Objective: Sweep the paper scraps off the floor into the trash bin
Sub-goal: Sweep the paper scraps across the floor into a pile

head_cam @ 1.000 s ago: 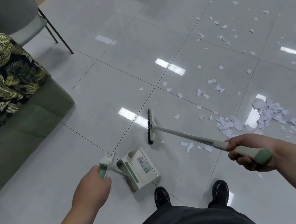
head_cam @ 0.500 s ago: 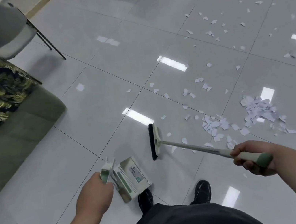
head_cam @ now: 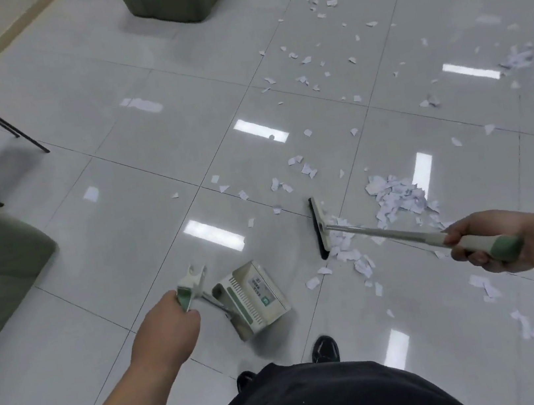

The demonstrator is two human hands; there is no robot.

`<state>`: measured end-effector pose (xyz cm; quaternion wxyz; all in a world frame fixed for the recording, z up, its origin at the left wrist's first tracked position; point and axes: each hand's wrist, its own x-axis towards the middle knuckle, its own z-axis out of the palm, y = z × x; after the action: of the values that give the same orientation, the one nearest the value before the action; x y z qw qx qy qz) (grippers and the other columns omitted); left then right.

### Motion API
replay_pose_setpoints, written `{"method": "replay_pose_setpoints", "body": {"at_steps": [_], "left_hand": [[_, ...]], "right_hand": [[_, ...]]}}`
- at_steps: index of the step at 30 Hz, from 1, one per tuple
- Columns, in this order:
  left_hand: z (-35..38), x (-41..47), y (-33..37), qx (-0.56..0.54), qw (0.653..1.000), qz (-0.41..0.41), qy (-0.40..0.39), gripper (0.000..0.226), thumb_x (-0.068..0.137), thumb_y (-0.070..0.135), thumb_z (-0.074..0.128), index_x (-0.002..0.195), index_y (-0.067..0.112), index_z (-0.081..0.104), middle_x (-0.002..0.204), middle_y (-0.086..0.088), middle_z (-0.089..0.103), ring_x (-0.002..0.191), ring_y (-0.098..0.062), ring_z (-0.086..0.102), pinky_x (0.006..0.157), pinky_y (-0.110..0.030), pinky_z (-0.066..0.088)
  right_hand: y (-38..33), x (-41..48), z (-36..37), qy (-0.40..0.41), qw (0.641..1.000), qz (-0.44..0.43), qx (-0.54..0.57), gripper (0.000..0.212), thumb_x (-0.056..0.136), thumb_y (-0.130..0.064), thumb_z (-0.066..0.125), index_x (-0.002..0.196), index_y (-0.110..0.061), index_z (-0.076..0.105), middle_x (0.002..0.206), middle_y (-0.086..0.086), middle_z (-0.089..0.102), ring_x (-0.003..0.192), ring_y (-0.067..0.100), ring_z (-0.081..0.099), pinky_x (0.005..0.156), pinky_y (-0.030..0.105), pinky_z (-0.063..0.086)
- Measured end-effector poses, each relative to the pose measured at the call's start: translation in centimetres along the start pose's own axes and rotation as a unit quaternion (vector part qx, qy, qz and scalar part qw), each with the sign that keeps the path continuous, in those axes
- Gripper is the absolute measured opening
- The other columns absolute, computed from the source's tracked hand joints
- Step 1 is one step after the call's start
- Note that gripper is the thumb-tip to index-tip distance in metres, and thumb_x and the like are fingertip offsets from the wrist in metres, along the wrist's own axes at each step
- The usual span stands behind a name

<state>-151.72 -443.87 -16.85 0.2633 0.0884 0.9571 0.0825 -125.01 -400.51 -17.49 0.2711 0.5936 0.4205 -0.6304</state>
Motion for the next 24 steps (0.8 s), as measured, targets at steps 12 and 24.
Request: {"method": "replay_pose_setpoints", "body": {"at_steps": [12, 24], "left_hand": [[0.1, -0.6, 1.4, -0.018, 1.000, 0.000, 0.004, 0.007, 0.088, 0.016, 0.050, 0.088, 0.020, 0.056, 0.077, -0.005, 0.065, 0.070, -0.024, 0.062, 0.061, -0.032, 0.046], [-1.4, -1.5, 0.7, -0.041, 0.996, -0.072, 0.029, 0.007, 0.088, 0.018, 0.049, 0.082, 0.015, 0.053, 0.073, -0.003, 0.060, 0.062, -0.022, 0.051, 0.056, -0.031, 0.038]], "right_hand": [[-0.9, 0.5, 3.9, -0.117, 0.991, -0.069, 0.020, 0.063, 0.071, -0.012, 0.064, 0.133, -0.015, 0.054, 0.068, 0.008, 0.054, 0.033, 0.015, 0.046, 0.034, 0.016, 0.032], [-5.8, 9.0, 16.6, -0.161, 0.983, 0.001, 0.093, 0.018, 0.080, -0.015, 0.063, 0.095, -0.013, 0.053, 0.066, 0.001, 0.057, 0.035, 0.011, 0.046, 0.032, 0.015, 0.036]]}}
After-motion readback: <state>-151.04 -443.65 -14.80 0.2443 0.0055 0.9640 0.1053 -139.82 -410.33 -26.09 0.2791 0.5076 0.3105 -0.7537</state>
